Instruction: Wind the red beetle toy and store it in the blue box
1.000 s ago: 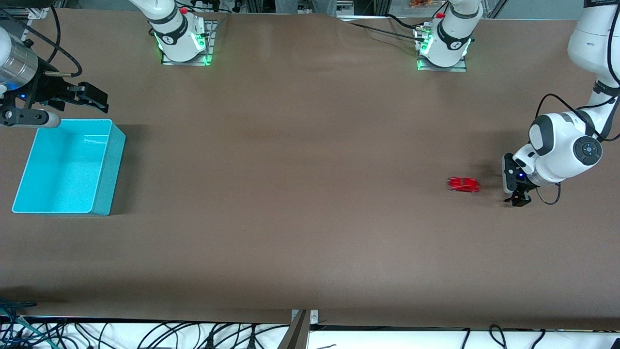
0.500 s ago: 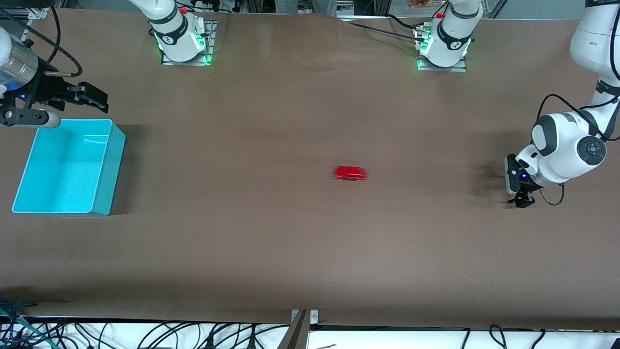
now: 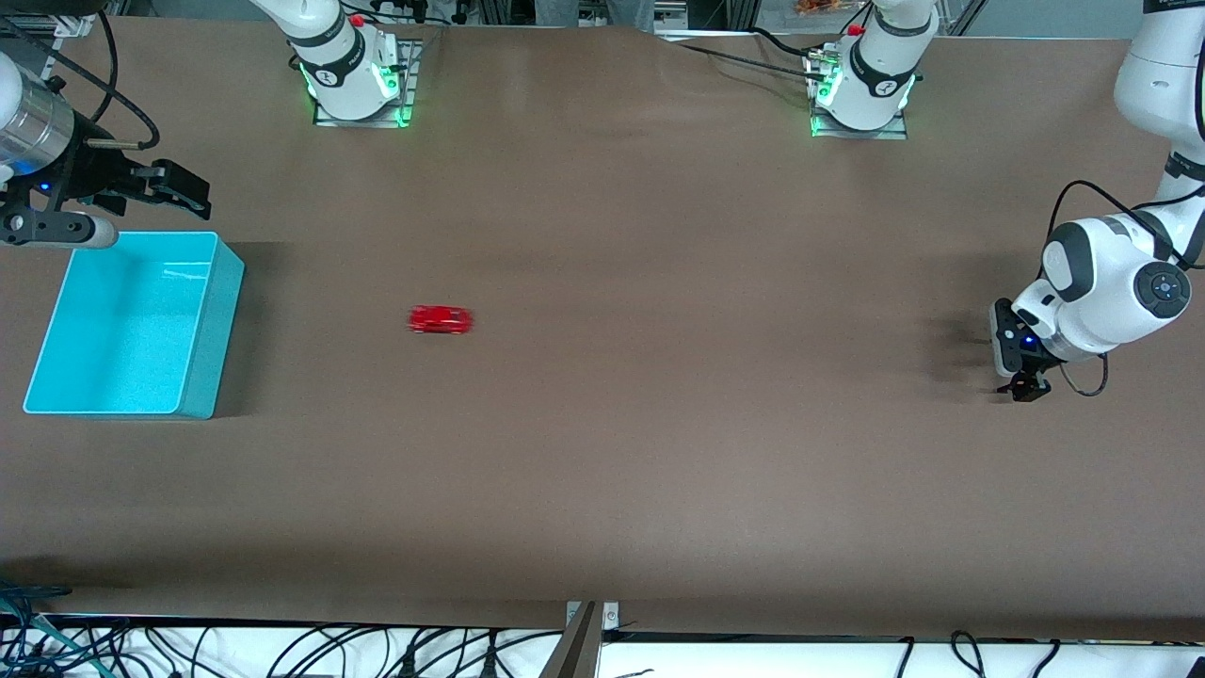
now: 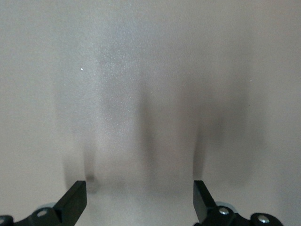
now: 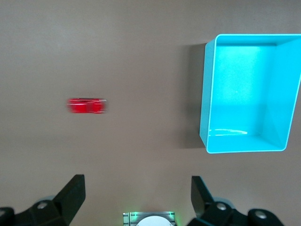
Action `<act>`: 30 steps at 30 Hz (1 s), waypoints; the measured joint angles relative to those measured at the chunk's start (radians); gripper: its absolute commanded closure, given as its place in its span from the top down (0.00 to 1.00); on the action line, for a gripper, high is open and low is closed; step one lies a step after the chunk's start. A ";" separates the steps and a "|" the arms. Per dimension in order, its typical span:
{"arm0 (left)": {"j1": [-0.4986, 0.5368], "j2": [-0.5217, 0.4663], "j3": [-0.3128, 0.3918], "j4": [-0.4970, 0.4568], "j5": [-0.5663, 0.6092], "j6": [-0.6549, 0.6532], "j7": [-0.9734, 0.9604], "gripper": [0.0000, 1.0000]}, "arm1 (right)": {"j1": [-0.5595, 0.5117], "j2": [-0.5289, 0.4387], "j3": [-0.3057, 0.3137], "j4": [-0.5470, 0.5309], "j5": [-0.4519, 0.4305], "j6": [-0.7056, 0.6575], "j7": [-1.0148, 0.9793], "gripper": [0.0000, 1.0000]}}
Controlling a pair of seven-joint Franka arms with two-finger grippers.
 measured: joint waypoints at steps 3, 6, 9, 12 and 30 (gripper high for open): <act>0.000 0.000 0.000 0.000 0.000 0.000 0.000 1.00 | 0.000 0.000 0.000 0.000 -0.001 0.000 0.000 1.00; 0.000 0.000 0.000 0.000 0.000 0.000 0.000 1.00 | -0.001 0.000 -0.001 0.000 -0.002 0.000 0.000 1.00; 0.000 0.000 0.000 0.000 0.000 0.000 0.000 1.00 | -0.002 0.000 -0.001 0.000 -0.002 -0.001 0.000 1.00; 0.002 0.000 0.001 0.001 -0.001 0.001 0.000 1.00 | -0.003 0.000 -0.001 0.000 -0.003 -0.004 0.000 1.00; -0.006 -0.149 -0.007 0.024 -0.230 -0.203 -0.032 1.00 | -0.006 0.024 -0.003 -0.026 -0.005 -0.028 -0.161 1.00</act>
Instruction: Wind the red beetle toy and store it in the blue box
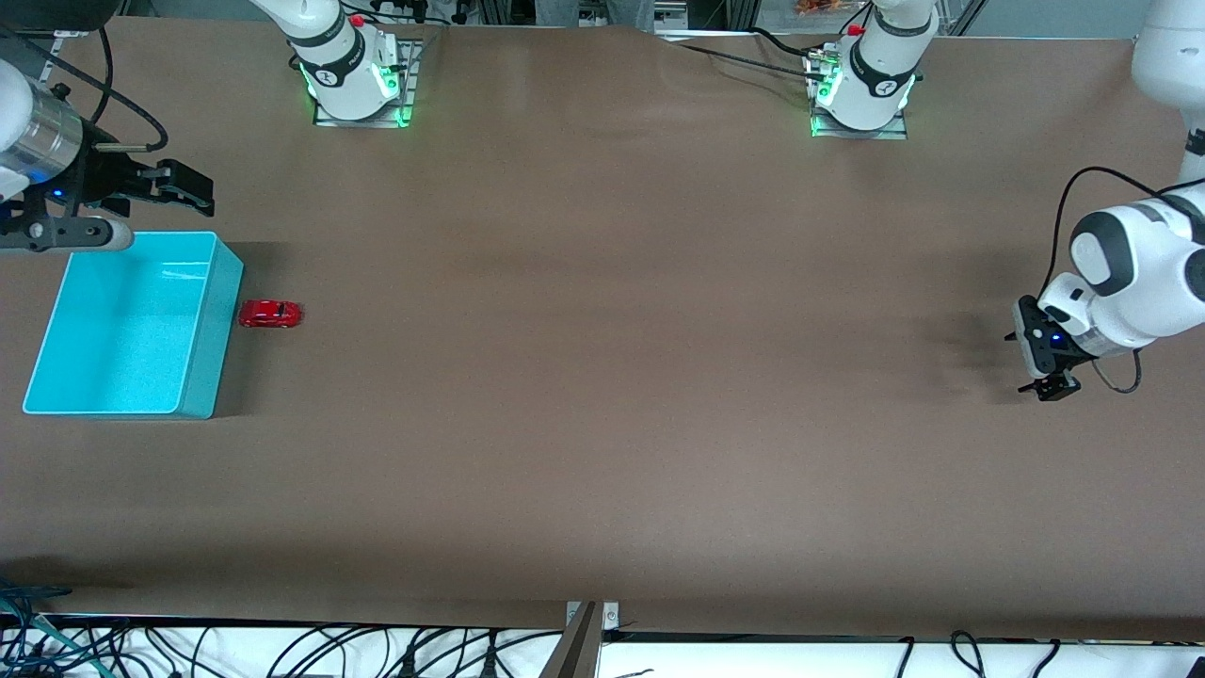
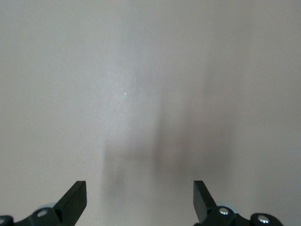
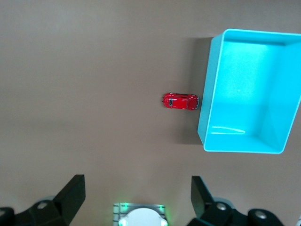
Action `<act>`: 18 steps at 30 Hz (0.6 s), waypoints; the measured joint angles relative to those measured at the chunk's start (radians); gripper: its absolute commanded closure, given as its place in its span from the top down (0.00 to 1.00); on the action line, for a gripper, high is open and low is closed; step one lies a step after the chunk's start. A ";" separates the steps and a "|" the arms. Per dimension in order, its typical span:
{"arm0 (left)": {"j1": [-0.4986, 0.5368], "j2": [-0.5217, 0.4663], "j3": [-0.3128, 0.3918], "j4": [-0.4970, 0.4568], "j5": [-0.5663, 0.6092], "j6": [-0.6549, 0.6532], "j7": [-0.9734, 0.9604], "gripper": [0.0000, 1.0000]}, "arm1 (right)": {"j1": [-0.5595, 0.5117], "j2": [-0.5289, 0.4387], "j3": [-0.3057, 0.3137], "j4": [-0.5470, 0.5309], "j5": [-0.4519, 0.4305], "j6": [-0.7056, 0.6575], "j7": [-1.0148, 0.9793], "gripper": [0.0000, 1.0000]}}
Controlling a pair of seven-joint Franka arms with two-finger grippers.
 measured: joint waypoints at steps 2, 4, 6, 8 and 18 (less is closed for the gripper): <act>-0.003 -0.027 0.000 0.000 -0.024 -0.041 -0.034 1.00 | -0.001 0.006 -0.005 -0.010 0.000 0.000 -0.041 1.00; -0.009 -0.052 0.000 0.000 -0.035 -0.079 -0.077 1.00 | -0.003 0.011 -0.011 -0.019 0.000 0.000 -0.086 1.00; -0.016 -0.078 -0.001 0.000 -0.039 -0.116 -0.133 1.00 | -0.004 0.017 -0.019 -0.027 -0.001 0.001 -0.141 1.00; -0.025 -0.104 -0.002 0.001 -0.040 -0.153 -0.193 1.00 | -0.005 0.023 -0.027 -0.035 -0.001 0.002 -0.200 1.00; -0.116 -0.240 0.010 0.001 -0.040 -0.332 -0.521 1.00 | -0.007 0.038 -0.090 -0.124 -0.002 0.104 -0.582 1.00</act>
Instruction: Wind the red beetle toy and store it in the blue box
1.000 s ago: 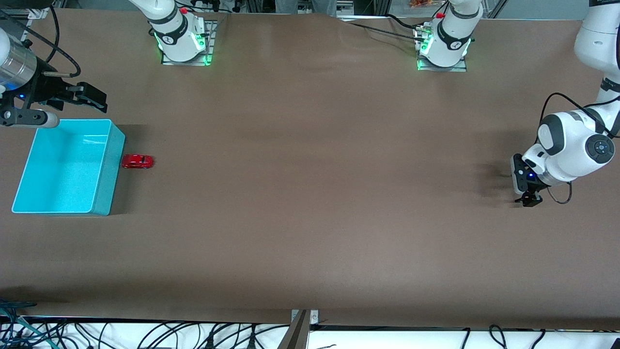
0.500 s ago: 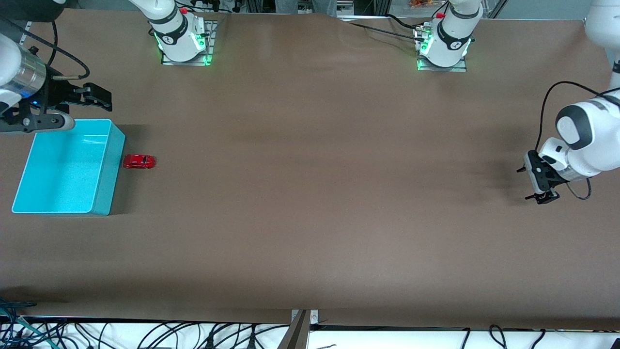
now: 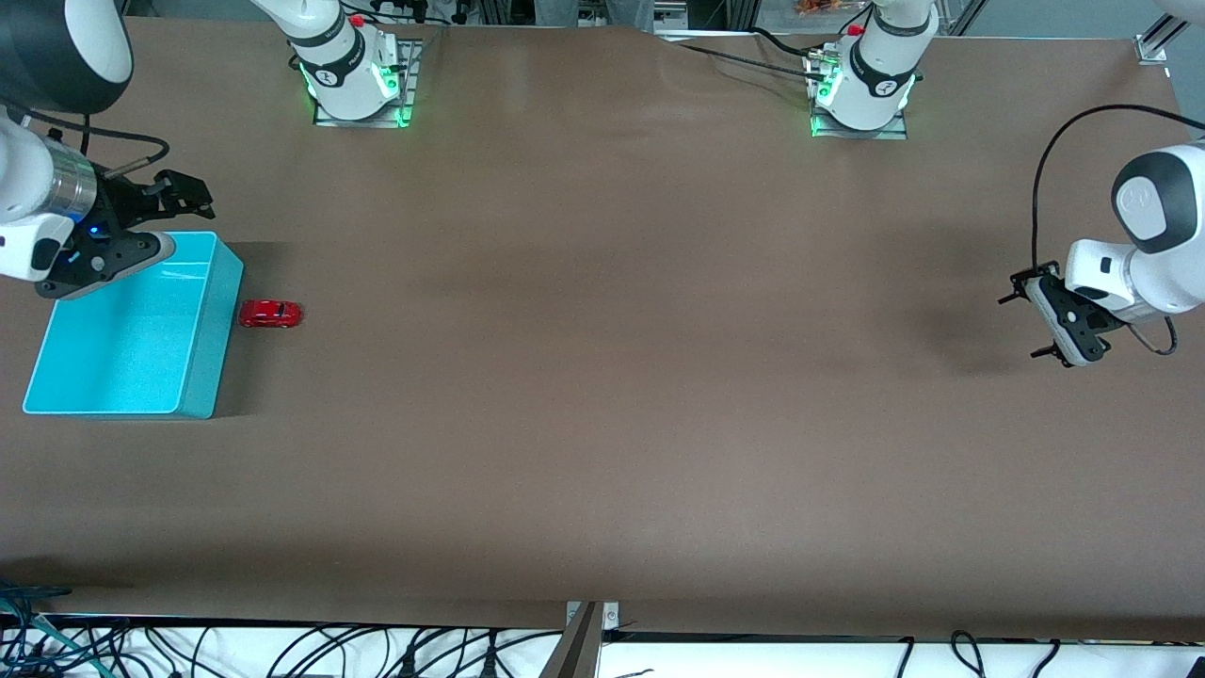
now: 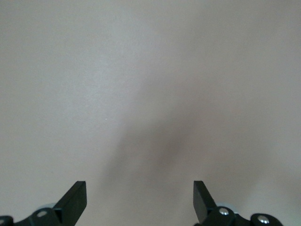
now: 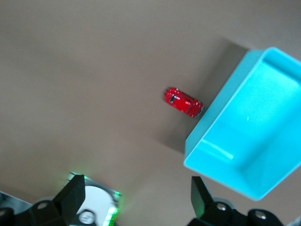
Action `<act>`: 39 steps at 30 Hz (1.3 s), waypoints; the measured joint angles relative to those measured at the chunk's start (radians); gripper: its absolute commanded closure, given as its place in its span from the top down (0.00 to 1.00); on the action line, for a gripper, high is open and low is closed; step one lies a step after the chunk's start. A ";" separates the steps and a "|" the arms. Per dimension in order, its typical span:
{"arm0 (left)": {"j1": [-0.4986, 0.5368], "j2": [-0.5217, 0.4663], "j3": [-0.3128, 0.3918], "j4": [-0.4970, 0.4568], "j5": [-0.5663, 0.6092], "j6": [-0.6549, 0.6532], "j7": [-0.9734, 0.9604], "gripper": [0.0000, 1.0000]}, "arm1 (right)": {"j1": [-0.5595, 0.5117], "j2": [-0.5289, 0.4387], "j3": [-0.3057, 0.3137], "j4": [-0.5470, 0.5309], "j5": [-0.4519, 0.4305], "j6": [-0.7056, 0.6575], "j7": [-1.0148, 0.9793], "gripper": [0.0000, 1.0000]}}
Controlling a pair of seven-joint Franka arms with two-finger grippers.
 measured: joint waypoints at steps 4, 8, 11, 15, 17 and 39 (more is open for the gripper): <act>-0.060 -0.045 0.038 0.000 0.000 -0.062 -0.127 1.00 | 0.000 0.003 -0.019 -0.044 -0.001 0.037 -0.081 1.00; -0.114 -0.079 0.078 0.000 0.000 -0.102 -0.228 1.00 | -0.001 0.003 -0.040 -0.101 -0.001 0.096 -0.167 1.00; -0.134 -0.099 0.089 0.000 0.000 -0.123 -0.301 1.00 | -0.001 0.004 -0.059 -0.152 -0.002 0.154 -0.249 1.00; -0.161 -0.125 0.093 0.003 0.000 -0.161 -0.420 1.00 | -0.001 0.004 -0.081 -0.213 -0.002 0.216 -0.334 1.00; -0.178 -0.136 0.094 0.012 0.000 -0.186 -0.481 1.00 | -0.001 0.004 -0.088 -0.242 -0.002 0.240 -0.365 1.00; -0.308 -0.153 0.103 0.340 0.078 -0.474 -0.785 1.00 | -0.002 0.008 -0.144 -0.559 -0.002 0.685 -0.655 1.00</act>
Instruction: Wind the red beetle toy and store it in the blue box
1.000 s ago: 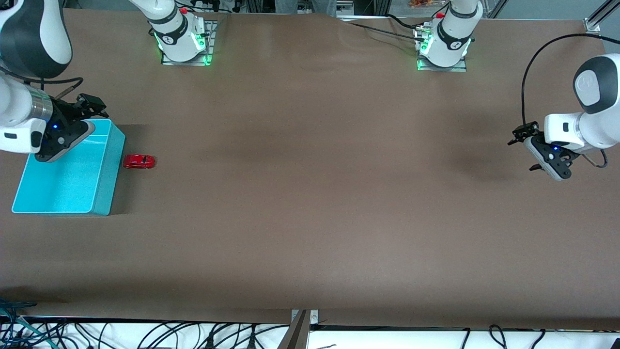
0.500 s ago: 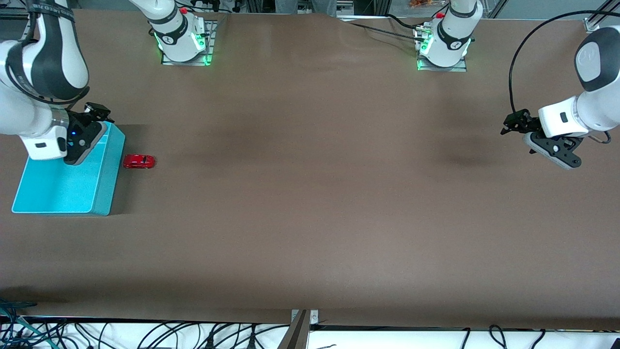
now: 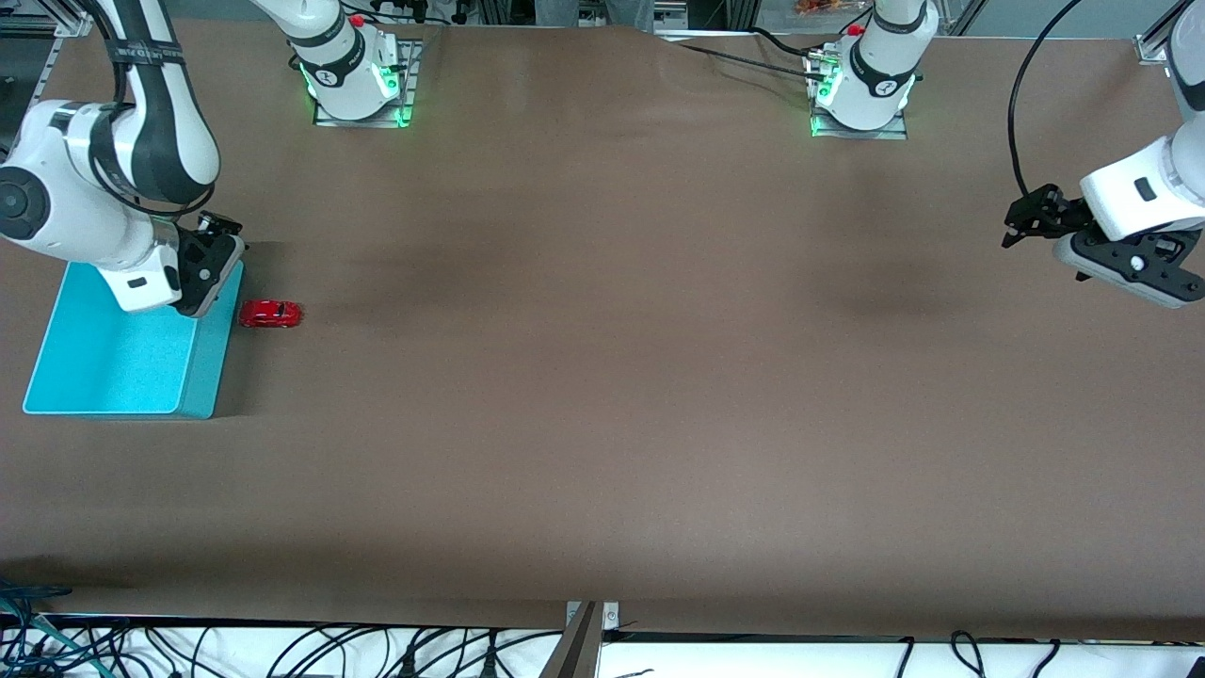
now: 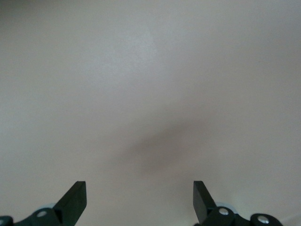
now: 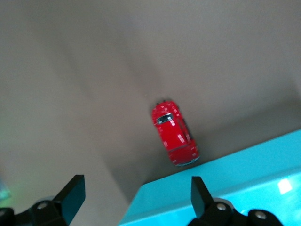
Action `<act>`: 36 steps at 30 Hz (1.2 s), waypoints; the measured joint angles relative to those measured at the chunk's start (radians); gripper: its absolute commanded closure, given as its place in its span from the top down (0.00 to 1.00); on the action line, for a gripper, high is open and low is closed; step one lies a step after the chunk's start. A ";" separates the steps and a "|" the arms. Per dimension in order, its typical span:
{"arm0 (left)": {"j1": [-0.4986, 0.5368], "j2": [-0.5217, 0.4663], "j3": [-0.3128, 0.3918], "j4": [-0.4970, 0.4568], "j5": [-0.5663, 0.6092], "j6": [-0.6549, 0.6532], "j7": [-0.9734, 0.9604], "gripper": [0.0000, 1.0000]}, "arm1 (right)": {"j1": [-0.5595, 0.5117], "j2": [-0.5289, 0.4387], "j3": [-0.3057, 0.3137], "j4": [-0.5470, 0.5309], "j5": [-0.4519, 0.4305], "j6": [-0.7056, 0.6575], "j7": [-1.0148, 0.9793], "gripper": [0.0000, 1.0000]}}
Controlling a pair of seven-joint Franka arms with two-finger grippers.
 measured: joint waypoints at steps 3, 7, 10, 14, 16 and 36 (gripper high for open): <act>-0.030 -0.001 0.002 0.032 0.000 -0.031 -0.039 1.00 | -0.002 0.013 -0.024 -0.026 0.000 0.044 -0.037 1.00; -0.058 -0.001 0.002 0.049 0.000 -0.040 -0.068 1.00 | -0.006 0.034 -0.036 -0.038 0.000 0.088 -0.076 1.00; -0.066 -0.001 0.002 0.050 0.000 -0.040 -0.074 1.00 | -0.006 0.052 -0.036 -0.042 0.000 0.127 -0.106 1.00; -0.066 -0.001 0.003 0.053 0.000 -0.040 -0.074 1.00 | -0.005 0.078 -0.036 -0.050 0.000 0.187 -0.143 1.00; -0.066 -0.001 0.003 0.059 0.000 -0.040 -0.074 1.00 | -0.005 0.091 -0.036 -0.060 0.000 0.223 -0.167 1.00; -0.068 -0.001 0.002 0.077 -0.044 -0.058 -0.171 1.00 | -0.004 0.164 -0.031 -0.149 0.000 0.504 -0.337 1.00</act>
